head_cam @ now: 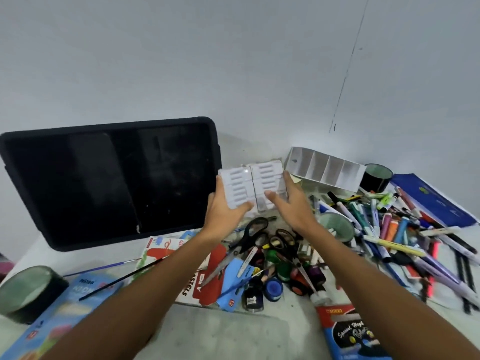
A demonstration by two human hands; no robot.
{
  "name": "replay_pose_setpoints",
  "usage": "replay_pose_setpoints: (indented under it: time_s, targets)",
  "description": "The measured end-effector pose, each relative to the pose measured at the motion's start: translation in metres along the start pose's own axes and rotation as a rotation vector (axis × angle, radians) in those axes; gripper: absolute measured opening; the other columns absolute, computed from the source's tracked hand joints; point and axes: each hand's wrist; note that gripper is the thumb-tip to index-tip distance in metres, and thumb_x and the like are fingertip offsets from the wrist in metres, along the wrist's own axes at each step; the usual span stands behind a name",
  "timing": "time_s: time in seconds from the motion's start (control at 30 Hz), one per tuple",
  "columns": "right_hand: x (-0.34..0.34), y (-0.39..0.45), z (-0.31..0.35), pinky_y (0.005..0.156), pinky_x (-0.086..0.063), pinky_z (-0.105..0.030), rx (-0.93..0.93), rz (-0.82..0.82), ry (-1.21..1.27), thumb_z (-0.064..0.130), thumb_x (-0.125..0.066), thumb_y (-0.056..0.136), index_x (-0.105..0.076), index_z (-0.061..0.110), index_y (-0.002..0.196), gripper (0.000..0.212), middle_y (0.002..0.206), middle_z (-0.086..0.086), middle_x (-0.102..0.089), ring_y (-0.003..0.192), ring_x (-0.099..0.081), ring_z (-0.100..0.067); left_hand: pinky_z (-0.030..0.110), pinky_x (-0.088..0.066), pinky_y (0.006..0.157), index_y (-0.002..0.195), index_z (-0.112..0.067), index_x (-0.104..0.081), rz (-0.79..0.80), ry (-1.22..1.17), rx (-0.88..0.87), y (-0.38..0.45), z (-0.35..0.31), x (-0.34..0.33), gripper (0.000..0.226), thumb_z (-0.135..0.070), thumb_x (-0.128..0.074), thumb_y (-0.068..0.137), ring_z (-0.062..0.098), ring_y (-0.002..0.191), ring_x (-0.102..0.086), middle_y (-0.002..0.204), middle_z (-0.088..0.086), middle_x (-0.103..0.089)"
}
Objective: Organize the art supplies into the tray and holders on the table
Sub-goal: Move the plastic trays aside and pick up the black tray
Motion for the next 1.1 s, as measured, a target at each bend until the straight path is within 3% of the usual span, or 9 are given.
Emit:
replay_pose_setpoints:
  time_s: [0.17, 0.3, 0.4, 0.47, 0.57, 0.67, 0.83, 1.0, 1.1]
  targets:
    - [0.06, -0.008, -0.016, 0.111, -0.034, -0.049, -0.033, -0.097, -0.091, 0.065, -0.052, 0.087, -0.025, 0.024, 0.152, 0.081, 0.153, -0.011, -0.037, 0.139, -0.036, -0.03, 0.007, -0.05, 0.073, 0.128, -0.024, -0.048, 0.166, -0.081, -0.056, 0.012, -0.033, -0.032, 0.063, -0.014, -0.081, 0.076, -0.012, 0.088, -0.063, 0.106, -0.011, -0.067]
    - [0.112, -0.032, -0.054, 0.103, -0.04, -0.042, -0.197, -0.116, -0.191, 0.065, -0.052, 0.085, -0.041, 0.016, 0.145, 0.078, 0.147, -0.011, -0.045, 0.132, -0.045, -0.03, 0.02, -0.051, 0.088, 0.124, -0.023, -0.055, 0.396, -0.037, 0.007, 0.014, -0.051, -0.079, 0.055, -0.019, -0.082, 0.076, 0.01, 0.104, -0.064, 0.112, -0.006, -0.067]
    - [0.135, -0.052, -0.082, 0.075, -0.041, -0.031, -0.3, -0.09, -0.301, 0.066, -0.05, 0.084, -0.059, 0.019, 0.116, 0.057, 0.128, -0.01, -0.061, 0.102, -0.055, -0.023, 0.026, -0.053, 0.091, 0.115, -0.025, -0.063, 0.546, -0.001, 0.023, 0.012, -0.054, -0.111, 0.044, -0.024, -0.082, 0.076, 0.011, 0.103, -0.065, 0.111, -0.008, -0.07]
    - [0.143, -0.061, -0.096, 0.078, -0.04, -0.032, -0.367, -0.053, -0.347, 0.065, -0.051, 0.087, -0.059, 0.015, 0.119, 0.06, 0.127, -0.011, -0.061, 0.101, -0.055, -0.024, 0.034, -0.055, 0.087, 0.117, -0.026, -0.062, 0.609, 0.052, 0.058, 0.009, -0.054, -0.128, 0.046, -0.031, -0.081, 0.075, 0.011, 0.101, -0.065, 0.114, -0.007, -0.069]
    - [0.143, -0.067, -0.103, 0.086, -0.042, -0.036, -0.443, 0.006, -0.439, 0.068, -0.046, 0.088, -0.054, 0.01, 0.13, 0.072, 0.132, -0.013, -0.058, 0.111, -0.055, -0.027, 0.009, -0.045, 0.07, 0.107, -0.034, -0.061, 0.654, 0.087, 0.076, 0.011, -0.048, -0.135, 0.04, -0.034, -0.082, 0.074, -0.005, 0.087, -0.06, 0.116, -0.012, -0.067]
    - [0.141, -0.062, -0.089, 0.094, -0.044, -0.045, -0.425, -0.032, -0.685, 0.076, -0.038, 0.086, -0.043, 0.015, 0.142, 0.083, 0.142, -0.017, -0.046, 0.125, -0.048, -0.036, 0.001, -0.036, 0.061, 0.115, -0.033, -0.057, 0.592, 0.196, 0.061, 0.012, -0.04, -0.12, 0.051, -0.041, -0.083, 0.072, -0.007, 0.08, -0.05, 0.11, -0.018, -0.052]
    - [0.095, -0.028, -0.026, 0.093, -0.043, -0.045, -0.084, -0.138, -0.681, 0.068, -0.048, 0.085, -0.044, 0.02, 0.14, 0.073, 0.135, -0.015, -0.047, 0.125, -0.043, -0.036, 0.04, -0.04, 0.106, 0.152, -0.025, -0.026, 0.412, 0.517, -0.129, 0.015, -0.026, -0.053, 0.106, -0.063, -0.076, 0.067, 0.021, 0.134, -0.041, 0.152, 0.0, -0.038]
    - [0.002, 0.011, 0.039, 0.1, -0.041, -0.043, 0.209, 0.059, -0.469, 0.051, -0.059, 0.089, -0.04, 0.021, 0.145, 0.066, 0.137, -0.014, -0.044, 0.127, -0.044, -0.034, 0.044, -0.039, 0.104, 0.153, -0.024, -0.02, 0.156, 0.767, -0.198, 0.008, -0.005, 0.055, 0.098, -0.064, -0.066, 0.077, 0.025, 0.131, -0.041, 0.143, 0.005, -0.046]
    - [-0.05, 0.021, 0.065, 0.104, -0.037, -0.041, 0.314, 0.094, -0.282, 0.037, -0.065, 0.09, -0.033, 0.016, 0.149, 0.07, 0.138, -0.017, -0.04, 0.127, -0.043, -0.035, 0.046, -0.043, 0.096, 0.15, -0.022, -0.032, -0.082, 0.809, -0.219, -0.011, 0.016, 0.13, 0.085, -0.057, -0.066, 0.08, 0.025, 0.119, -0.052, 0.127, 0.004, -0.057]
Point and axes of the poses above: each hand's wrist, its own y-axis towards the middle knuckle, its own x-axis out of the back of the hand, z = x × y
